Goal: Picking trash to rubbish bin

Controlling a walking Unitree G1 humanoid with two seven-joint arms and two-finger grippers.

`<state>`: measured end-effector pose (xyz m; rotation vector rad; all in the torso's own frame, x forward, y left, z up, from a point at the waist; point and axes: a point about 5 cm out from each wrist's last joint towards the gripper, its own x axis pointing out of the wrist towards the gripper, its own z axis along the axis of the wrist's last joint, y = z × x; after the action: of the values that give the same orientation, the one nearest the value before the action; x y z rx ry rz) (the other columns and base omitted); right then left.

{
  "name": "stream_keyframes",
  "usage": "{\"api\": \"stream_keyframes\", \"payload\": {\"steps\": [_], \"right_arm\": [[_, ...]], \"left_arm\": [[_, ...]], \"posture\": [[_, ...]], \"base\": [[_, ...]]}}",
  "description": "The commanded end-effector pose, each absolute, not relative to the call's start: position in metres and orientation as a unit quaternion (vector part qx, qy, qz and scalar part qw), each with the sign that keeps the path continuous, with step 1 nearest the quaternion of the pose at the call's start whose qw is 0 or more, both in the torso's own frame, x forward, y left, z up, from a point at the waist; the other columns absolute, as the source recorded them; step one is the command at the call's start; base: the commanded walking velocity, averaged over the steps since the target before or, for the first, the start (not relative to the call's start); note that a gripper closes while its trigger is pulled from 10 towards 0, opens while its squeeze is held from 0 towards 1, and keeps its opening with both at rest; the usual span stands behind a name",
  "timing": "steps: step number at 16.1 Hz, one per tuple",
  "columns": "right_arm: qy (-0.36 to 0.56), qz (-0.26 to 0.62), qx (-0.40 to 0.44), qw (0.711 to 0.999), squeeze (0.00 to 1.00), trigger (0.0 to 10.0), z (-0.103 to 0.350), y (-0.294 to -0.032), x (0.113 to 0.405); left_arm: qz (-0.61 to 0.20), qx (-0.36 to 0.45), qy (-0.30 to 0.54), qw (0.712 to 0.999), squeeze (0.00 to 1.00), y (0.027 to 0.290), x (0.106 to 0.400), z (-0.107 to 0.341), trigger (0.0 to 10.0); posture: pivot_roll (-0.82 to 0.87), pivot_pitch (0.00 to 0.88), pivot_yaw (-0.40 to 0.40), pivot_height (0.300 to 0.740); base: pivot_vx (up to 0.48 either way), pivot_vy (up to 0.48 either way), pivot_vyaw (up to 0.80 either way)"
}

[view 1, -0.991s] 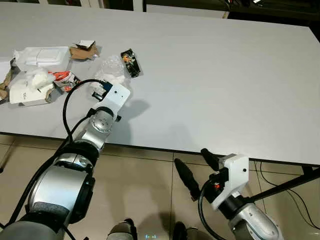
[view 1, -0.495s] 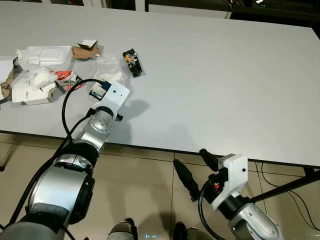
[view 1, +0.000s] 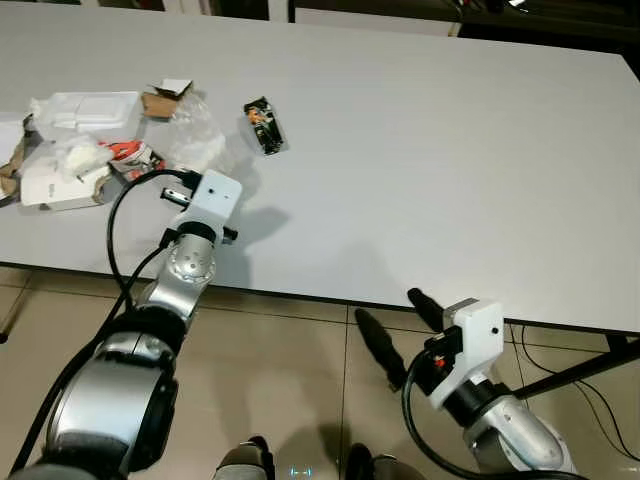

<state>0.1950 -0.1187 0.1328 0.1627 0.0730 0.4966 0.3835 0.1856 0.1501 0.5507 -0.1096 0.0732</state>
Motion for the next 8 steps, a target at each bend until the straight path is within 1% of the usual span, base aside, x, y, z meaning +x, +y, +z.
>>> {"api": "stream_keyframes", "payload": {"steps": [1,3,5,8], "right_arm": [[0.035,0.241,0.069,0.967,0.0,10.0,0.131,-0.123,0.197],[0.029,0.23,0.064,0.971,0.0,10.0,0.131,-0.126,0.203],[0.02,0.212,0.058,0.975,0.0,10.0,0.131,-0.13,0.209],[0.009,0.184,0.051,0.981,0.0,10.0,0.13,-0.136,0.215]], "left_arm": [[0.022,0.248,-0.082,0.965,0.0,0.179,0.38,0.154,0.0],[0.002,0.23,-0.11,0.967,0.0,0.166,0.372,0.153,0.0],[-0.01,0.206,-0.12,0.971,0.0,0.157,0.362,0.151,0.0],[-0.029,0.188,-0.121,0.974,0.0,0.151,0.349,0.15,0.0]], "posture": [[0.12,0.149,-0.039,0.74],[0.14,0.146,-0.041,0.74],[0.16,0.142,-0.044,0.74],[0.18,0.139,-0.048,0.74]], "base": [[0.0,0.0,0.0],[0.0,0.0,0.0],[0.0,0.0,0.0],[0.0,0.0,0.0]]}}
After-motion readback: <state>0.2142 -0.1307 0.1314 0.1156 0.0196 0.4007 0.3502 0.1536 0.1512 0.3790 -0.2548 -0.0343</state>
